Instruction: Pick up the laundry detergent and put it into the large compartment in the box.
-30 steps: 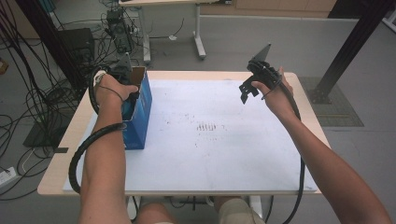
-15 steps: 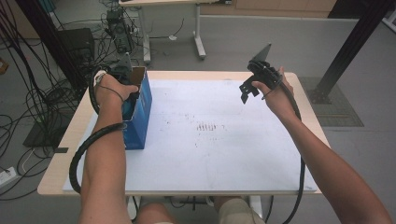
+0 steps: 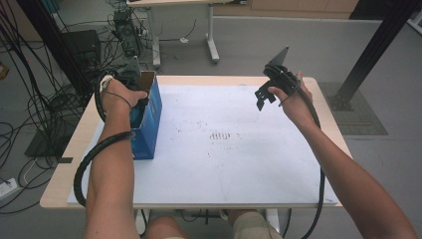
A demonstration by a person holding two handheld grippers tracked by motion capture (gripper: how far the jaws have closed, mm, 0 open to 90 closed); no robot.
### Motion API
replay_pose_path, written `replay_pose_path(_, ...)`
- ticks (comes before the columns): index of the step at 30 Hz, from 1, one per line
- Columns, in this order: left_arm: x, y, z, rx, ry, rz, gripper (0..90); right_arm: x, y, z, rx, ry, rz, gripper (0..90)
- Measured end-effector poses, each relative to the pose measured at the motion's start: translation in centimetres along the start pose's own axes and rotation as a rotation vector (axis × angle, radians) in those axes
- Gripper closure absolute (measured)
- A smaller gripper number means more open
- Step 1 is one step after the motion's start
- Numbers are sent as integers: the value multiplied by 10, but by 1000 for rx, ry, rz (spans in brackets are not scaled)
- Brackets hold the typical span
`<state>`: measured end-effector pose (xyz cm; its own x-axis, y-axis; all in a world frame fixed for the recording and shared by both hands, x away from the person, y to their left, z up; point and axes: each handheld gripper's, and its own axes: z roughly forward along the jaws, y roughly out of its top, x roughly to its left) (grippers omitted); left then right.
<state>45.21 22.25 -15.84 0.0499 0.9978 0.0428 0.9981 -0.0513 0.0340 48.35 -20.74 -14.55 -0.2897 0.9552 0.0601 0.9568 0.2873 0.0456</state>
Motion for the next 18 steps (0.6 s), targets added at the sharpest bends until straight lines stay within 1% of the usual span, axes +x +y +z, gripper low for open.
replay_pose_path(14, -1, -1, 0, -3, 2, -1, 371, -1, 0, 0, 2, 0, 1, 56)
replay_pose_path(15, -1, -1, 0, -5, 1, -6, 371, -1, 0, 0, 2, 0, 0, 56)
replay_pose_path(18, -1, -1, 0, -2, 3, 0, 370, 0, 0, 0, -2, -1, -2, 56)
